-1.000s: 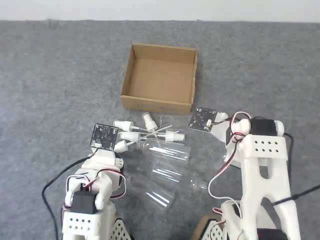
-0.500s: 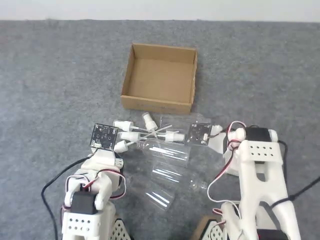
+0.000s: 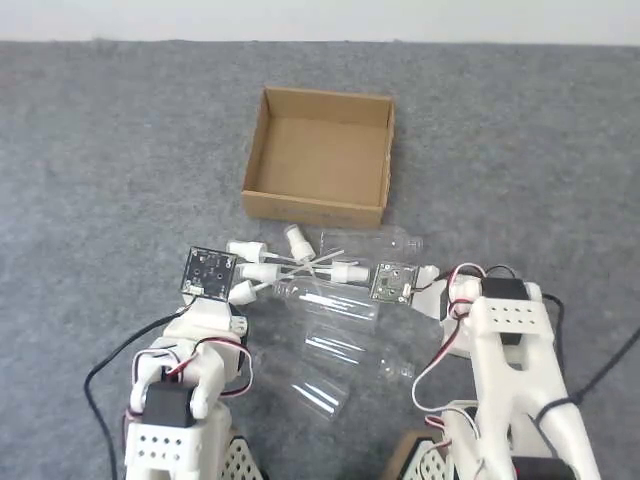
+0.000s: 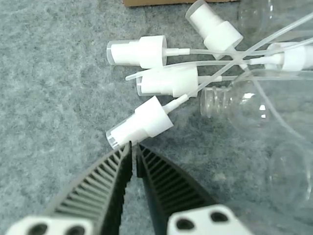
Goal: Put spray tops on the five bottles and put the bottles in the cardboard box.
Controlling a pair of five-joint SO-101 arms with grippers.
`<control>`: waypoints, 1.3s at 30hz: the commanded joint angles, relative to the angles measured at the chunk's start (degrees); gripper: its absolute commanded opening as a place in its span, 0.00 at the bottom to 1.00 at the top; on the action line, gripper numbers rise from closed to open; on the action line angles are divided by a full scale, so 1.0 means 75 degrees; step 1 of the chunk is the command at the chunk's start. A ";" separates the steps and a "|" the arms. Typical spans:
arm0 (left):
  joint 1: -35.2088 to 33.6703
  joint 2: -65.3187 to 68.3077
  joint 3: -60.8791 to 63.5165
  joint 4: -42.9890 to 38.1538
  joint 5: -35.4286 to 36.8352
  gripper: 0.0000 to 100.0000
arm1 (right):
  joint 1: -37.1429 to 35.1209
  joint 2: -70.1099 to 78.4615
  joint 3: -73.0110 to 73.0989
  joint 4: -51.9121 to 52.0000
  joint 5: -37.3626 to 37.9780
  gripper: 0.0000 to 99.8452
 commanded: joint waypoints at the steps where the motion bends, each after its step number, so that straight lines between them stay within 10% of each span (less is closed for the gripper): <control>1: -0.0035 -0.0164 -0.0111 0.0035 0.0094 0.01 | 0.0029 -0.0275 0.0023 -0.0358 0.0070 0.25; 24: -0.0035 -0.0164 -0.0111 0.0035 0.0094 0.01 | -0.0029 -0.0275 -0.0141 -0.1776 -0.5533 0.20; 39: -0.0035 -0.0164 -0.0111 0.0035 0.0094 0.01 | -0.1096 -0.0275 -0.0762 -0.0568 -0.6306 0.24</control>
